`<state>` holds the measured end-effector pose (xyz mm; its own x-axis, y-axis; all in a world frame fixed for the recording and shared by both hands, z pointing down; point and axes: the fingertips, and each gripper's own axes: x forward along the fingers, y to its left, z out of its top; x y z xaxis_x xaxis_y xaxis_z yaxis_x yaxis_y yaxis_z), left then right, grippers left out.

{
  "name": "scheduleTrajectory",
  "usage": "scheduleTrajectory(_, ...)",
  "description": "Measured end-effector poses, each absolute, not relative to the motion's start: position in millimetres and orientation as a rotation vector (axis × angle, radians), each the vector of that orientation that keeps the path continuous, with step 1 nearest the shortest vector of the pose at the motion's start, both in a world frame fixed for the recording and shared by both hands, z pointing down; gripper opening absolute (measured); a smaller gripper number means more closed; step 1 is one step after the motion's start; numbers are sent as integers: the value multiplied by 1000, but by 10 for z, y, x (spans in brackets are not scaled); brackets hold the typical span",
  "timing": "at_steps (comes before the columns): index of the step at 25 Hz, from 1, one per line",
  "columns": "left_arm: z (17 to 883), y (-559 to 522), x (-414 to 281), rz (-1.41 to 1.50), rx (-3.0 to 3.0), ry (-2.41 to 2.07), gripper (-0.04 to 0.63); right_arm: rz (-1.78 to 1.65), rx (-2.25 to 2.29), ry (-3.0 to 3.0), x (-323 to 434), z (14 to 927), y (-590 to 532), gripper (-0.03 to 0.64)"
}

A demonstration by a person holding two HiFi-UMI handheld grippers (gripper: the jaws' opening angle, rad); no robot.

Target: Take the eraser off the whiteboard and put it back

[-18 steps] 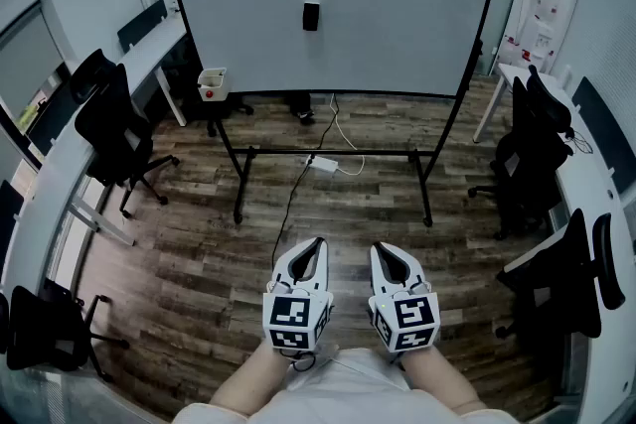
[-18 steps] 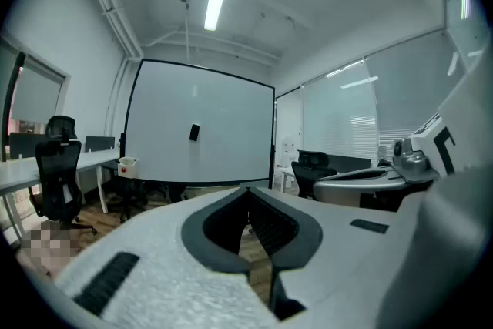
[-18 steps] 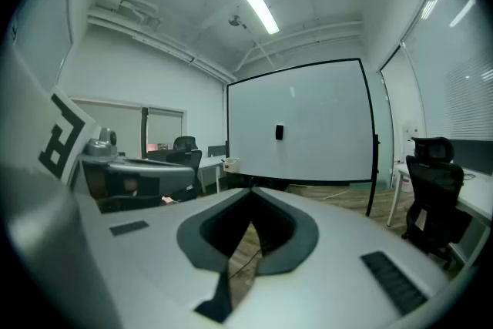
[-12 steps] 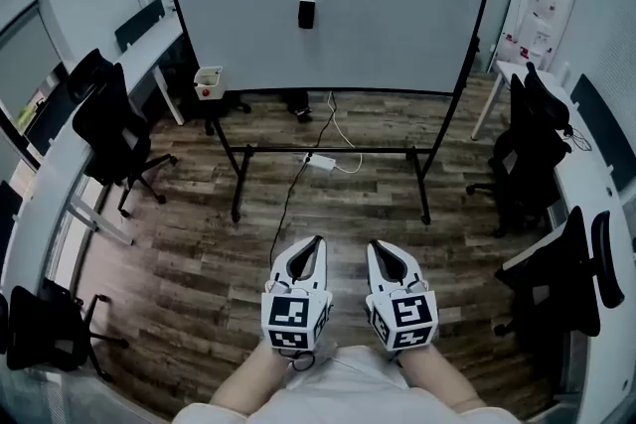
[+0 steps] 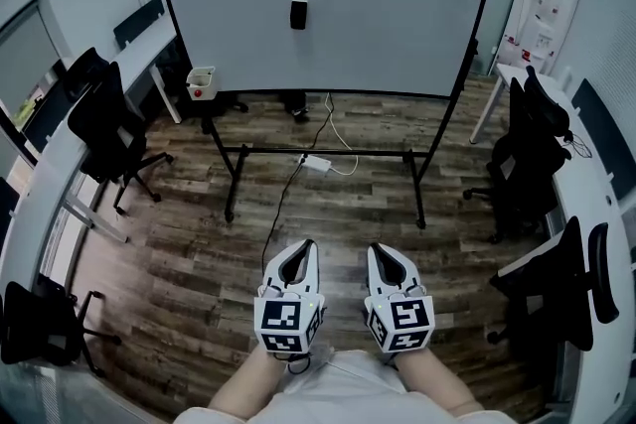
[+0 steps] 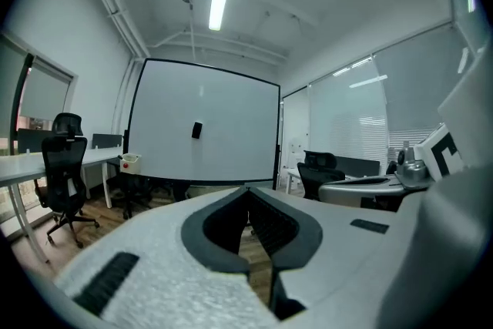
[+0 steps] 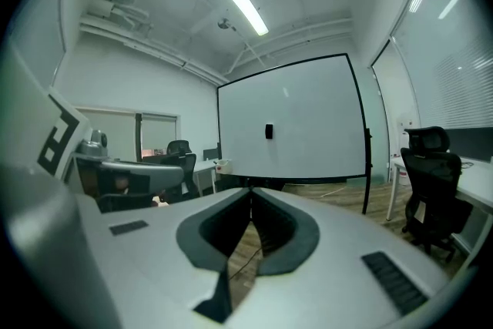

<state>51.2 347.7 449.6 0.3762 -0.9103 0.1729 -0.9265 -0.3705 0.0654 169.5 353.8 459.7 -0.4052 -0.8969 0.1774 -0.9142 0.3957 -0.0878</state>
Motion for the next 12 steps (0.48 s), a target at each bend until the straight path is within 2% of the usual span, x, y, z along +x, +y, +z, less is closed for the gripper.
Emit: scheduleTrajectory(12, 4734, 2923, 616, 176, 2437, -1641, 17, 315, 1611, -2542, 1722, 4845, 3035, 29)
